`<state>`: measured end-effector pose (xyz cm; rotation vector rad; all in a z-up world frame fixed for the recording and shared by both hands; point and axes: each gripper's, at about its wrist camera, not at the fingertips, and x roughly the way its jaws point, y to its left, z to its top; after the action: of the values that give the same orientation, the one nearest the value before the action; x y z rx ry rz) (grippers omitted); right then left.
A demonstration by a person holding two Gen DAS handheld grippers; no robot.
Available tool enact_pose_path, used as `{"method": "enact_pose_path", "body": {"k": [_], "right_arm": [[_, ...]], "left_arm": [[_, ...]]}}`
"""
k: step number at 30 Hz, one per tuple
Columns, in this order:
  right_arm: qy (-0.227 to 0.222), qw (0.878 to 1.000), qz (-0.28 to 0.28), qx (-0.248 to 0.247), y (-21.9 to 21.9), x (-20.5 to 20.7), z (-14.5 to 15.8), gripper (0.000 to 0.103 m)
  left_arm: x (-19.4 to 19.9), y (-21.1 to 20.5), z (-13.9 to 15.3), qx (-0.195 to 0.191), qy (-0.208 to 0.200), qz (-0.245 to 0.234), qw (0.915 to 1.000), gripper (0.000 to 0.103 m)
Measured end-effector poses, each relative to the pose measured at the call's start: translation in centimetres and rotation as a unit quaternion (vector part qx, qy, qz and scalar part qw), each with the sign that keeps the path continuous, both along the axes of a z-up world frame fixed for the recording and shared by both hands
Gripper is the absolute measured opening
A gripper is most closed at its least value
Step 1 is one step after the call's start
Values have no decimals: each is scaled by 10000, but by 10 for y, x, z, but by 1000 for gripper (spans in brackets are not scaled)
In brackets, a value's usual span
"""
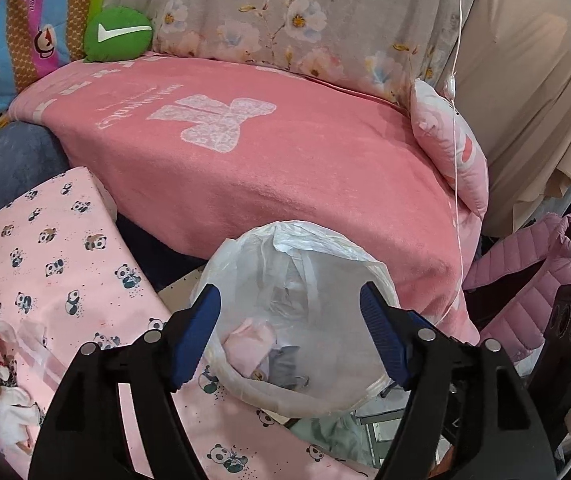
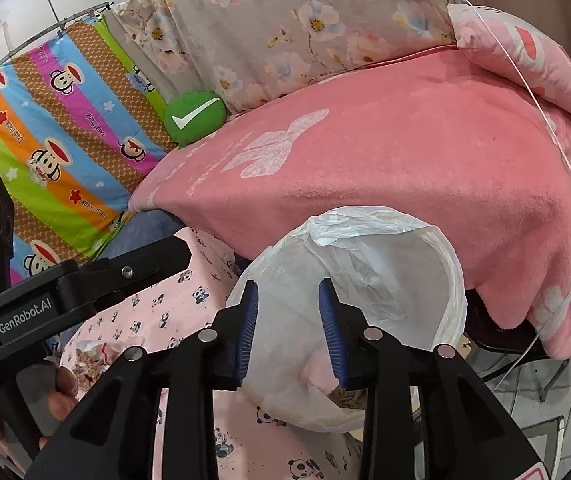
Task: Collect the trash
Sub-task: 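Open both grippers over the bin to drop the cloth and pouch, then move both open grippers back to the table items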
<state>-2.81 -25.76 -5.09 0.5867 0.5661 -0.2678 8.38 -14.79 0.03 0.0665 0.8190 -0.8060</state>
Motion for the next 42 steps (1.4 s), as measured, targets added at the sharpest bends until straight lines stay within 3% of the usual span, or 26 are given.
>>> {"method": "enact_pose_path", "body": {"k": [10,18,23,32,37,42], "right_arm": [[0,9992,203,-347,36,3,17,49],[-5,9976,539,-442,71,9,25,51],[20,9958,789,-467,103,16,26,53],[178,9907,1233,-541,159,30,20,57],[303,9873,1442,-588,189,39,14,58],[427,9841,1610,-621,216,51,2,66]], "left_arm": [[-3,42,10,165,-382,637,9971,69],[1,95,9,343,-464,1302,9898,69],[4,127,-2,579,-385,1686,9832,70],[10,190,-21,671,-138,2304,9707,75],[11,221,-35,831,-54,2636,9610,88],[16,253,-55,866,210,2888,9532,90]]}}
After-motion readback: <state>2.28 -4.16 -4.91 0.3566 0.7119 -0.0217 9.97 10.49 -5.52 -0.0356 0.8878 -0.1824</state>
